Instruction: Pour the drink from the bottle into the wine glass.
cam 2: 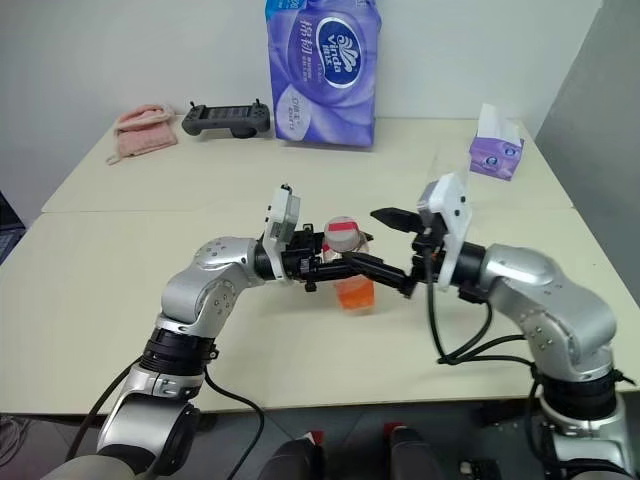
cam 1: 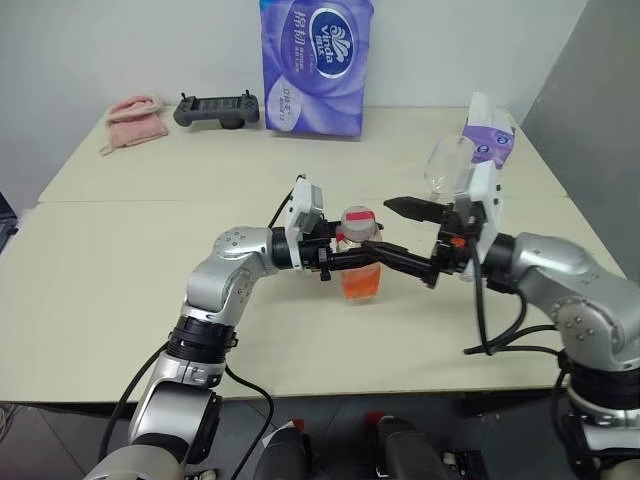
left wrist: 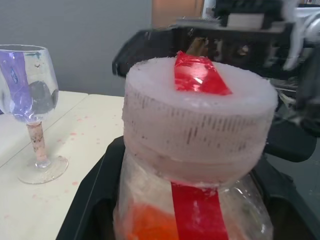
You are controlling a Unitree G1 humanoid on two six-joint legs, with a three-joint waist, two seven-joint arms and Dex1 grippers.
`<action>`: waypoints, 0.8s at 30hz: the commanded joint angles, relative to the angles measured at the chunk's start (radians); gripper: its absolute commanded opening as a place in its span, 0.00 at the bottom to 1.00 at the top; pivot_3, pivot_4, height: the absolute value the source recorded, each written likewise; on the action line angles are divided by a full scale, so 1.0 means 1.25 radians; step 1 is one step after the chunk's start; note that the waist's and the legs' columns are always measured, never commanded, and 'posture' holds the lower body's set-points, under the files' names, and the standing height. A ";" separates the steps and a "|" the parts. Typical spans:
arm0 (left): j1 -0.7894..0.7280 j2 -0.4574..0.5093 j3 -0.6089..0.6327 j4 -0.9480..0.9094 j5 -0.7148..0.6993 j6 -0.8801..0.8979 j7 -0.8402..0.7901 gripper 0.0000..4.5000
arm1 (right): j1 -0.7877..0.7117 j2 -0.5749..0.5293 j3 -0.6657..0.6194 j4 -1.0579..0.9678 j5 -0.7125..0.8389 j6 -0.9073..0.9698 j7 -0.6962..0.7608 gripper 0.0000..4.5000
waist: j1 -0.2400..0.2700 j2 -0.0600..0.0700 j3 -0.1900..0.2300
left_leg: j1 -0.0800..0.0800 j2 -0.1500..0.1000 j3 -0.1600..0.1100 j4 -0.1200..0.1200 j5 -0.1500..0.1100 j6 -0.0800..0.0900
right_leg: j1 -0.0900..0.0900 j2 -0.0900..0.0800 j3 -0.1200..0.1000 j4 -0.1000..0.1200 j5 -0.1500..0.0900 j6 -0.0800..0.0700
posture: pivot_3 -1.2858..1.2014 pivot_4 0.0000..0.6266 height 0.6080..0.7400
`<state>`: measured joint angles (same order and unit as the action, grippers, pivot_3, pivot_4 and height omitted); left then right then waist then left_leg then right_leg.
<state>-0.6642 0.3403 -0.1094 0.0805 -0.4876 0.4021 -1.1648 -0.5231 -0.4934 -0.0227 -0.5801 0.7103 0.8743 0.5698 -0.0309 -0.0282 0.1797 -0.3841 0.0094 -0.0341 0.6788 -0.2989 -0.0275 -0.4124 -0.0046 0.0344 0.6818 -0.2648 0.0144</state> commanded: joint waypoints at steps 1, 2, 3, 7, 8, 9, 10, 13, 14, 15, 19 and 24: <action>-0.023 -0.007 0.012 -0.005 -0.002 -0.026 0.006 0.48 | -0.011 0.055 0.012 -0.053 -0.006 0.013 -0.103 0.99 | 0.000 0.000 0.000 | 0.000 0.000 0.000 0.000 0.000 0.000 | 0.000 0.001 0.000 0.000 0.000 0.000 | 0.52 0.24 1.00; -0.023 -0.008 0.012 -0.005 -0.002 -0.026 0.007 0.48 | -0.010 0.067 0.019 -0.061 -0.006 0.017 -0.118 0.99 | 0.001 0.000 0.000 | 0.000 0.000 0.000 0.000 0.000 0.000 | 0.000 0.001 0.000 0.000 0.000 0.000 | 0.52 0.24 1.00; -0.024 -0.009 0.011 -0.005 -0.002 -0.026 0.008 0.48 | -0.009 0.073 0.026 -0.066 -0.009 0.020 -0.128 0.99 | 0.001 0.000 0.000 | 0.000 0.000 0.000 0.000 0.000 0.000 | 0.000 0.001 0.000 0.000 0.000 0.000 | 0.52 0.24 1.00; -0.031 -0.011 0.009 0.002 0.002 -0.030 0.007 0.48 | -0.008 0.075 0.046 -0.066 -0.027 0.015 -0.146 0.99 | 0.001 0.000 0.000 | 0.000 -0.001 0.000 0.000 0.000 0.000 | 0.000 0.001 0.000 -0.001 0.000 0.000 | 0.52 0.24 1.00; -0.032 -0.011 0.009 0.003 0.002 -0.031 0.007 0.48 | -0.009 0.075 0.047 -0.064 -0.031 0.012 -0.148 0.99 | 0.001 0.000 0.000 | 0.000 -0.001 0.001 0.000 0.000 0.000 | 0.000 0.001 0.000 -0.001 0.000 0.000 | 0.52 0.24 1.00; -0.033 -0.010 0.008 0.004 0.003 -0.032 0.006 0.48 | -0.010 0.075 0.048 -0.061 -0.032 0.010 -0.150 0.95 | 0.001 0.000 0.000 | 0.000 -0.001 0.000 0.000 0.000 0.000 | 0.000 0.001 0.000 -0.001 0.000 0.000 | 0.52 0.24 1.00; -0.033 -0.010 0.008 0.004 0.003 -0.033 0.006 0.48 | -0.011 0.076 0.046 -0.059 -0.031 0.008 -0.151 0.90 | 0.001 0.000 0.000 | 0.000 -0.001 0.000 0.000 0.000 0.000 | 0.000 0.001 0.000 -0.001 0.000 0.000 | 0.52 0.24 1.00; -0.030 -0.009 0.007 -0.001 0.003 -0.032 0.006 0.48 | -0.014 0.075 0.039 -0.054 -0.026 0.006 -0.151 0.72 | 0.001 0.000 0.000 | 0.000 -0.001 0.000 0.000 0.000 0.000 | 0.000 0.001 0.000 -0.001 0.000 0.000 | 0.52 0.24 1.00; -0.028 -0.009 0.006 -0.002 0.004 -0.033 0.007 0.48 | -0.014 0.076 0.037 -0.051 -0.026 0.004 -0.151 0.64 | 0.001 0.000 0.000 | 0.000 -0.001 0.000 0.000 0.000 0.000 | 0.000 0.001 0.000 -0.001 0.000 0.000 | 0.52 0.24 1.00; -0.027 -0.009 0.006 -0.003 0.006 -0.034 0.007 0.48 | -0.013 0.077 0.035 -0.050 -0.025 0.002 -0.151 0.57 | 0.001 0.000 0.000 | 0.000 -0.001 0.000 0.000 0.000 0.000 | 0.000 0.001 0.000 -0.001 0.000 0.000 | 0.52 0.24 1.00; -0.022 -0.008 0.007 -0.010 0.006 -0.031 0.008 0.48 | -0.013 0.077 0.034 -0.048 -0.023 -0.002 -0.150 0.40 | 0.001 0.000 0.000 | 0.000 -0.001 0.000 0.000 0.000 0.000 | 0.000 0.001 0.000 -0.001 0.000 0.000 | 0.52 0.24 1.00; -0.013 -0.003 0.006 -0.029 -0.006 -0.018 0.002 0.48 | -0.028 0.044 0.033 -0.010 -0.019 -0.030 -0.075 0.40 | 0.001 0.000 0.000 | 0.000 -0.001 0.001 0.000 0.000 0.000 | 0.000 0.001 0.000 -0.001 0.000 0.000 | 0.52 0.24 1.00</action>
<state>-0.6740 0.3313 -0.1144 0.1029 -0.4692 0.3847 -1.1495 -0.5307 -0.4183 0.0421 -0.5921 0.6813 0.8770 0.4304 -0.0294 -0.0281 0.1797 -0.3843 0.0085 -0.0333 0.6788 -0.2990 -0.0273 -0.4119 -0.0035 0.0348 0.6805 -0.2647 0.0144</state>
